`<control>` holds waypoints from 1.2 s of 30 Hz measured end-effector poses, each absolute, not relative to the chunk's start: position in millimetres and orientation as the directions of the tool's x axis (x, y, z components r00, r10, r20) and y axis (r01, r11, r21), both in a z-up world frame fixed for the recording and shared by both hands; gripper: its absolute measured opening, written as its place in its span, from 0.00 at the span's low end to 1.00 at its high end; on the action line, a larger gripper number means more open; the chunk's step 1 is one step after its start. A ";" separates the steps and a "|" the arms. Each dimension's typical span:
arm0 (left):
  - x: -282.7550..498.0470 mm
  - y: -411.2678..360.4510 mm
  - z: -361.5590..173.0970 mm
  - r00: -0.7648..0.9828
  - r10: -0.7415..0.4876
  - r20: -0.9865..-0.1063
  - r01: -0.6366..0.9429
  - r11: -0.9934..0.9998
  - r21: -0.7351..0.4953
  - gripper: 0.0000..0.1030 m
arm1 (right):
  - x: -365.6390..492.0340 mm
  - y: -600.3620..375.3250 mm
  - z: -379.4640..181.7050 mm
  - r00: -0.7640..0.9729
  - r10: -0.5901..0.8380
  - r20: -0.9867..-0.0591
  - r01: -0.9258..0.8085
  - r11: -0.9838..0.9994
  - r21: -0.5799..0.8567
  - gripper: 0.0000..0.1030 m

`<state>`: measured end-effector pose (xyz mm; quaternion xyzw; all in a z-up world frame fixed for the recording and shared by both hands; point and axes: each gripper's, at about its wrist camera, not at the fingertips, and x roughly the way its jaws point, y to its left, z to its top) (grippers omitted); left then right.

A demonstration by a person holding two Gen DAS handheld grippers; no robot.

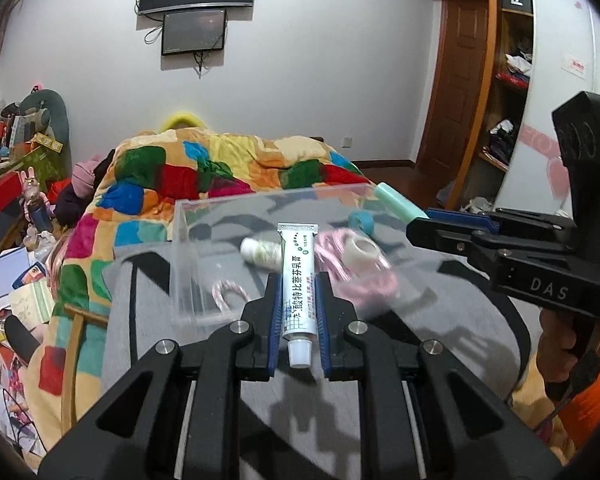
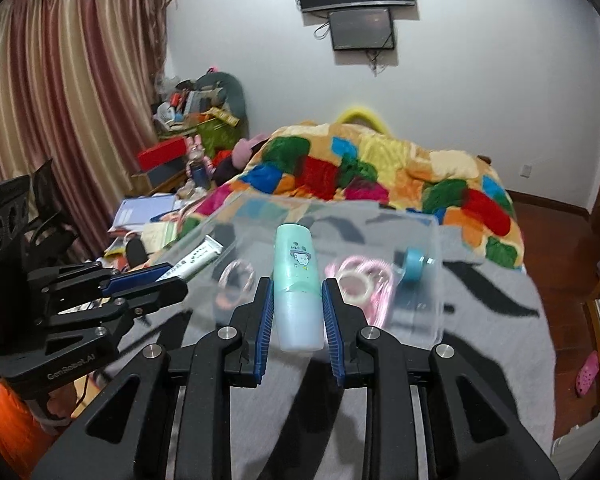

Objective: Organize objects
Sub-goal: 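Lower toothpaste tube into box with left tool while right tool releases bottle inside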

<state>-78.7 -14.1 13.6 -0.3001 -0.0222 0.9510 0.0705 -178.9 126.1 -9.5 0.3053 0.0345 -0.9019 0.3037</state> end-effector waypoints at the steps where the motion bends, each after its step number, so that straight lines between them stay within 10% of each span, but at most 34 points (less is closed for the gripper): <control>1: -84.1 -16.1 14.1 -0.809 0.147 -0.569 -0.117 -0.989 -0.090 0.15 | -185.5 123.1 -9.4 -0.634 -0.518 -0.575 0.560 -0.820 0.121 0.22; 26: -130.7 -21.7 -8.0 -0.757 0.137 -0.639 -0.084 -0.990 -0.112 0.15 | -221.3 96.9 -43.1 -0.551 -0.486 -0.679 0.568 -0.814 0.122 0.24; 36: -92.0 -18.9 7.5 -0.809 0.137 -0.572 -0.079 -0.989 -0.124 0.50 | -172.0 126.4 -17.4 -0.644 -0.512 -0.569 0.564 -0.820 0.099 0.53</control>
